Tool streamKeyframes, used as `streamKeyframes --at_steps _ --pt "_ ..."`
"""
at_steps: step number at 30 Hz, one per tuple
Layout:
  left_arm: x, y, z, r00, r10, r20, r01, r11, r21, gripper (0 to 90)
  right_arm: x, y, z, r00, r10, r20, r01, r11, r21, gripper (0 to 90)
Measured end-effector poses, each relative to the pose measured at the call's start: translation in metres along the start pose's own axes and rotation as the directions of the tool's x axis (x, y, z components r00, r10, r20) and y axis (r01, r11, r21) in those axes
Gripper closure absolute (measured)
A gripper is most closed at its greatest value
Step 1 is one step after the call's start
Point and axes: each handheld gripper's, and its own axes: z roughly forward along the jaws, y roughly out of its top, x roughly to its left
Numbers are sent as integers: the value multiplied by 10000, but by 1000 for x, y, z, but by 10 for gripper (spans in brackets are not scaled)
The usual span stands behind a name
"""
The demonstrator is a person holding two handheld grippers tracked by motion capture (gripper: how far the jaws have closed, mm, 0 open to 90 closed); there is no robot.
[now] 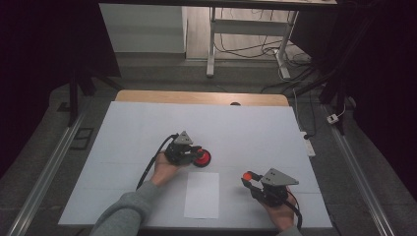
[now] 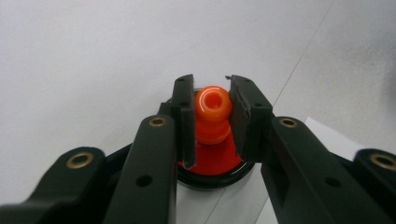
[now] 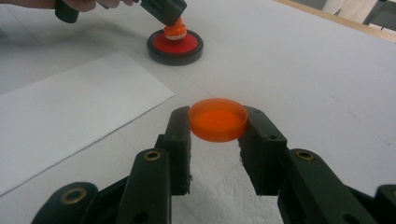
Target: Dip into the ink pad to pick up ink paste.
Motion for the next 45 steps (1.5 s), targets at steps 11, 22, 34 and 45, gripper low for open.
streamKeyframes --at_steps 11,22,34,45 --pt "-2 -1 3 9996 266 -111 -264 9995 175 723 0 0 0 10000 -6 -1 6 10000 -7 639" --pt "-5 -2 6 9975 658 -242 -649 9973 348 725 1 0 0 10000 -30 -5 30 10000 32 638" --pt "-1 -2 6 9993 383 -39 -381 9988 318 726 1 0 1 10000 -32 -6 32 10000 24 638" --pt "-1 -2 6 9994 359 -18 -359 9988 321 727 2 0 1 10000 -68 -29 68 10000 13 638"
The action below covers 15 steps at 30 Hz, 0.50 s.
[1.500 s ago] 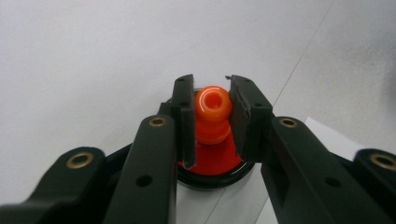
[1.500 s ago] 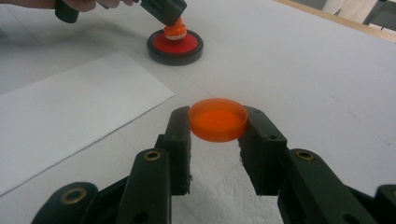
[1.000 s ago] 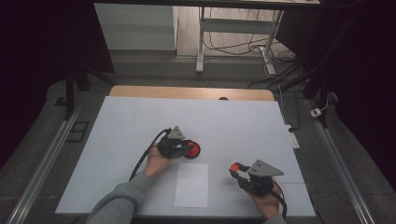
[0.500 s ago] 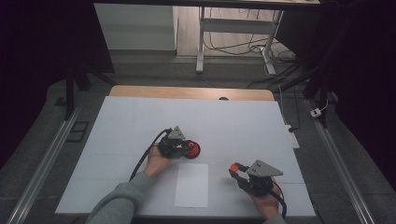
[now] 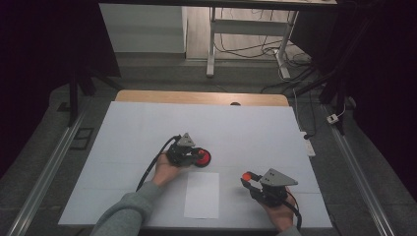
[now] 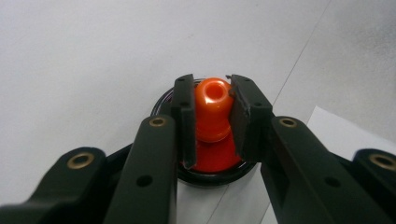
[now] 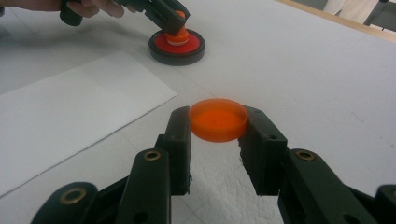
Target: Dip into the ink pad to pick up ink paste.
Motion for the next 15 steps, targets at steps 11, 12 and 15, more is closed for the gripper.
streamKeyframes --at_steps 11,12,15 --pt "-1 0 0 10000 48 -55 -48 10000 6 728 0 0 0 10000 22 19 -22 10000 -12 638" --pt "-1 0 0 10000 50 -56 -50 10000 2 728 0 0 0 10000 28 20 -28 10000 -13 638" --pt "-2 0 0 9999 104 -100 -103 9999 18 727 0 0 0 10000 21 11 -21 10000 -18 638"
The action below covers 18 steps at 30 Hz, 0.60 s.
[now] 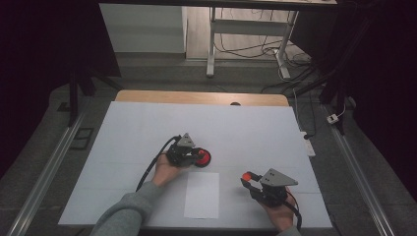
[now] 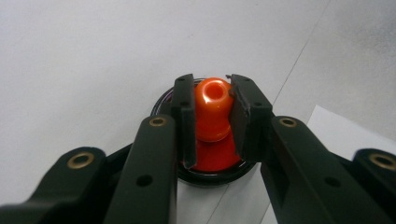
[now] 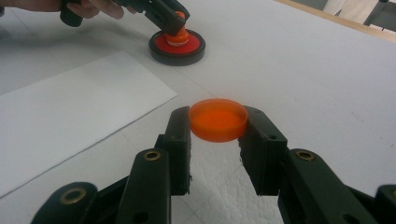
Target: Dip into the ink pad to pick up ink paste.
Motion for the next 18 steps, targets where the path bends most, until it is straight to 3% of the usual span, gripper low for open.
streamKeyframes --at_steps 4,9,18 --pt "5 -1 -2 9997 -134 227 137 9998 -132 726 -1 0 0 10000 -10 69 10 10000 14 637" --pt "9 4 -25 9975 -596 389 646 9877 -1425 725 -1 0 -1 10000 41 5 -41 10000 -58 637" --pt "2 7 -24 9985 -408 373 445 9935 -1049 725 -1 1 -1 10000 -20 -6 20 9999 -99 637"
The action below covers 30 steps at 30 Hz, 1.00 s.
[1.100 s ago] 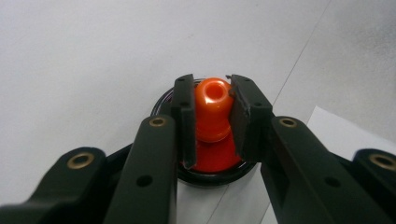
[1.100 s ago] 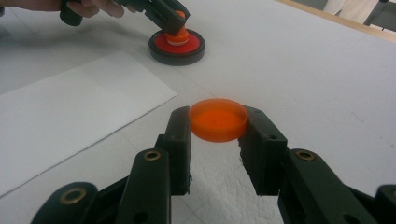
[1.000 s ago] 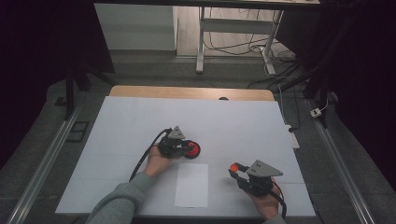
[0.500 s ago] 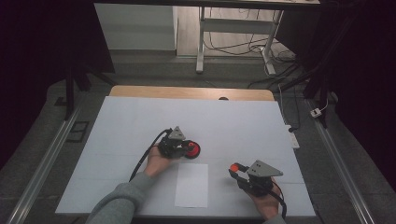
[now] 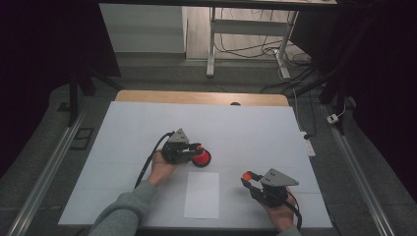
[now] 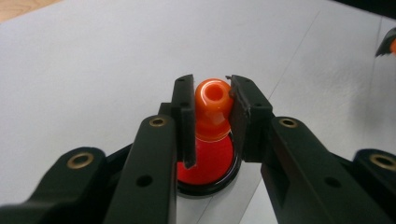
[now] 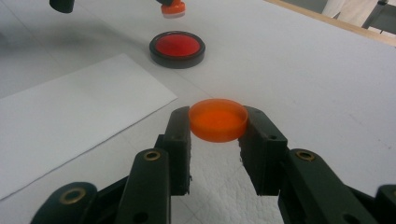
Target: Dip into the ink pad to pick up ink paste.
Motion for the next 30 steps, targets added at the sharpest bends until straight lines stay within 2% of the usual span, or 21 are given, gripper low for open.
streamKeyframes --at_steps 6,15,18,24,27,30 --pt "3 -5 7 9999 -138 5 138 9993 350 724 -1 0 0 10000 28 27 -28 10000 25 636" --pt "3 -10 18 9998 -15 -201 31 9967 817 724 -1 -1 0 10000 23 20 -23 10000 63 636" --pt "2 -11 20 9996 145 -261 -119 9952 975 724 -1 -1 0 10000 15 35 -15 10000 50 636" --pt "1 -13 21 9995 98 -286 -73 9962 868 724 -1 -1 0 10000 49 20 -49 10000 19 636" --pt "-1 -13 21 9988 281 -393 -246 9959 871 725 -1 -1 0 10000 75 -15 -75 10000 57 636" --pt "-1 -14 21 9989 212 -413 -176 9961 864 725 0 -1 0 10000 73 2 -73 10000 48 636"
